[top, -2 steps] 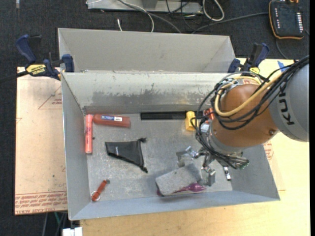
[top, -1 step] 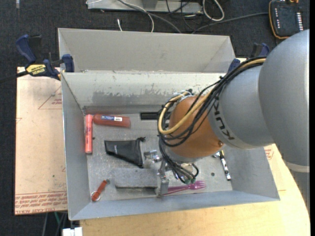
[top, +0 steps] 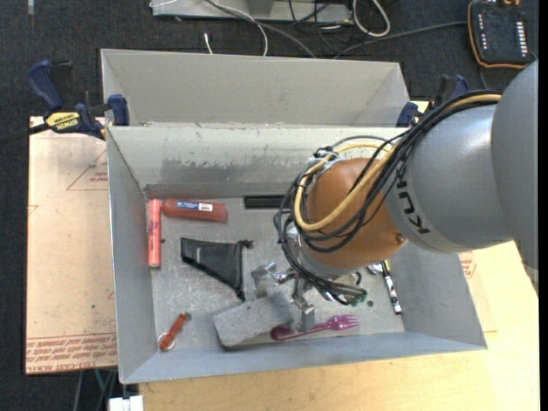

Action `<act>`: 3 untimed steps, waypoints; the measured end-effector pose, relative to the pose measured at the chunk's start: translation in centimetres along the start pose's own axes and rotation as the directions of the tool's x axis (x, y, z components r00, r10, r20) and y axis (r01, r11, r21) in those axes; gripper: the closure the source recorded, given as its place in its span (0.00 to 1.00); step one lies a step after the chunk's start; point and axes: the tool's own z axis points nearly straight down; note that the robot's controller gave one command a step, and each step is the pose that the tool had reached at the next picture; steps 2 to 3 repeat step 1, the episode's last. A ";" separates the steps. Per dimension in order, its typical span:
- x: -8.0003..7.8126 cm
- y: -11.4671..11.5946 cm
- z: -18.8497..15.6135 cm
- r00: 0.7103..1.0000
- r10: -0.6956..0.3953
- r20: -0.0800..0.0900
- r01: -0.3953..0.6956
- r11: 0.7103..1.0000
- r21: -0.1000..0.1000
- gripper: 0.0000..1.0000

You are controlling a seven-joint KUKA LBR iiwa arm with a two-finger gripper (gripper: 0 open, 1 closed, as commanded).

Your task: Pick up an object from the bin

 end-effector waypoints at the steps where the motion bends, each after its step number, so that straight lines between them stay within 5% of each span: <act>1: -3.7 7.3 -3.1 0.984 -0.181 0.004 0.181 0.984 -0.003 1.00; 3: -3.7 7.3 -3.1 0.984 -0.181 0.004 0.181 0.984 -0.003 1.00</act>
Offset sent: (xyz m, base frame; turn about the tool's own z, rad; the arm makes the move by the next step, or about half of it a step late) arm 0.0275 0.0326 -0.0133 -0.3322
